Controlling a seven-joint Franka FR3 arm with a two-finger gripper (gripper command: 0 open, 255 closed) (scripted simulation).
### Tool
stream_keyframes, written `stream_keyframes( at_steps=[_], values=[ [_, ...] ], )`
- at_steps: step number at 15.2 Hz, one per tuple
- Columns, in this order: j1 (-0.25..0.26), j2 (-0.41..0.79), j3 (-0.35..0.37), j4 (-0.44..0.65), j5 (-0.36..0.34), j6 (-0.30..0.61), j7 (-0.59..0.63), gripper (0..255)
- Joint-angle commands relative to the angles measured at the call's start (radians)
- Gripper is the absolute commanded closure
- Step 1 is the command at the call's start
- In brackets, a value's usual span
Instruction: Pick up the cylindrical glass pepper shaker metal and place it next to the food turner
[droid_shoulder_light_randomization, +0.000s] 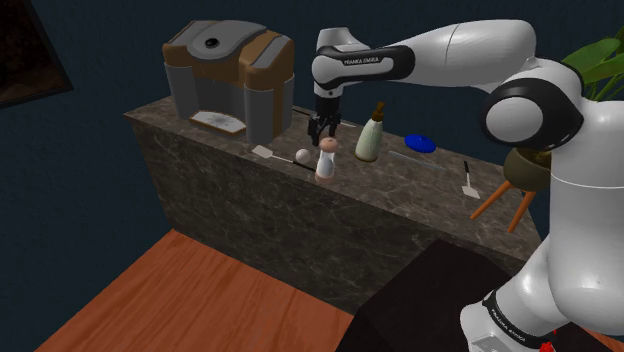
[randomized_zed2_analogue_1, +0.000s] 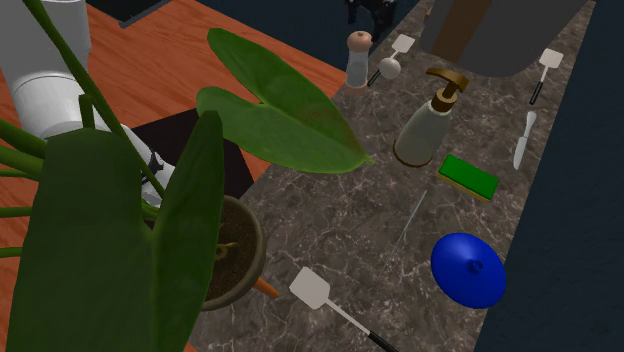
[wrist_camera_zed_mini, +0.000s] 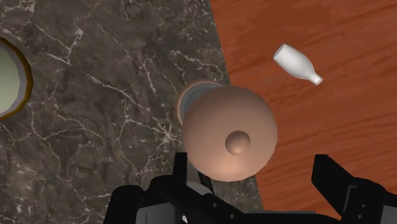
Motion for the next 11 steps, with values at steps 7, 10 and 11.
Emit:
stream_keyframes(
  at_steps=[7,10,11],
  values=[
    [-0.006,0.003,-0.001,0.118,-0.001,-0.114,0.003,0],
    [-0.006,0.004,-0.001,0.118,-0.001,-0.114,0.003,0],
    [-0.006,0.004,-0.001,0.118,-0.001,-0.114,0.003,0]
  ],
)
